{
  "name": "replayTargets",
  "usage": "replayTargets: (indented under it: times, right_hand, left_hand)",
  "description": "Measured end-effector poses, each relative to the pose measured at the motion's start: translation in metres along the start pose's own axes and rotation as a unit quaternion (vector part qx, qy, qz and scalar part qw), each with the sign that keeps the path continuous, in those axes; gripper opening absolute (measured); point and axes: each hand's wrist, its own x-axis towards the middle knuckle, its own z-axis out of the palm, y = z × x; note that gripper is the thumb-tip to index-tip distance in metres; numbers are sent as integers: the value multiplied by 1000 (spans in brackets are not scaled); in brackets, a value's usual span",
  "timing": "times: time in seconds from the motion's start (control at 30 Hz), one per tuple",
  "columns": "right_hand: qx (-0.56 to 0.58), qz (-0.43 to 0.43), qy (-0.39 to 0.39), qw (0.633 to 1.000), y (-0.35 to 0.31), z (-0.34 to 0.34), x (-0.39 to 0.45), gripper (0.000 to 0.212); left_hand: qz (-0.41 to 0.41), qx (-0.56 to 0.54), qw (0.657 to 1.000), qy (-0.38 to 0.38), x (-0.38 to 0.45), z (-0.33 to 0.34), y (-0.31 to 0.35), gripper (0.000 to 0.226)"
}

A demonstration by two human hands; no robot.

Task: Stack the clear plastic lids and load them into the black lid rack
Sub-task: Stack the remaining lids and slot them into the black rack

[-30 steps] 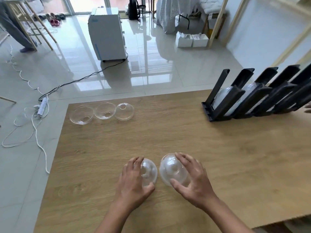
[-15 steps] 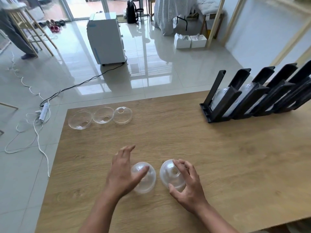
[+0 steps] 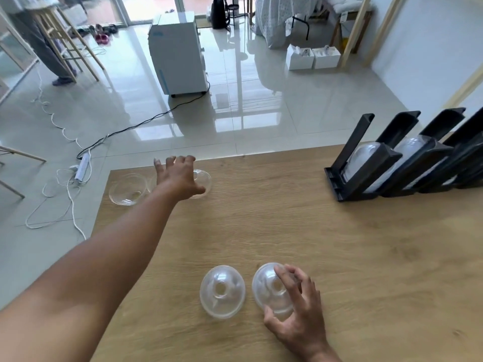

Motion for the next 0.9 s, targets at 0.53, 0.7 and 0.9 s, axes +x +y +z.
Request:
replayTargets:
  times: [0.53, 0.7, 0.9]
  right_hand:
    - [-4, 16, -8, 1000, 3, -2, 0, 97]
    - [6, 18, 3, 1000, 2, 0, -1, 94]
    - [28, 19, 24, 999, -2, -2, 1, 84]
  left_hand:
    - [140, -130, 976, 104, -74, 11, 27, 92]
    - [131, -269, 952, 62, -182, 35, 22, 89]
    - [110, -314, 942, 43, -261, 88, 22, 91]
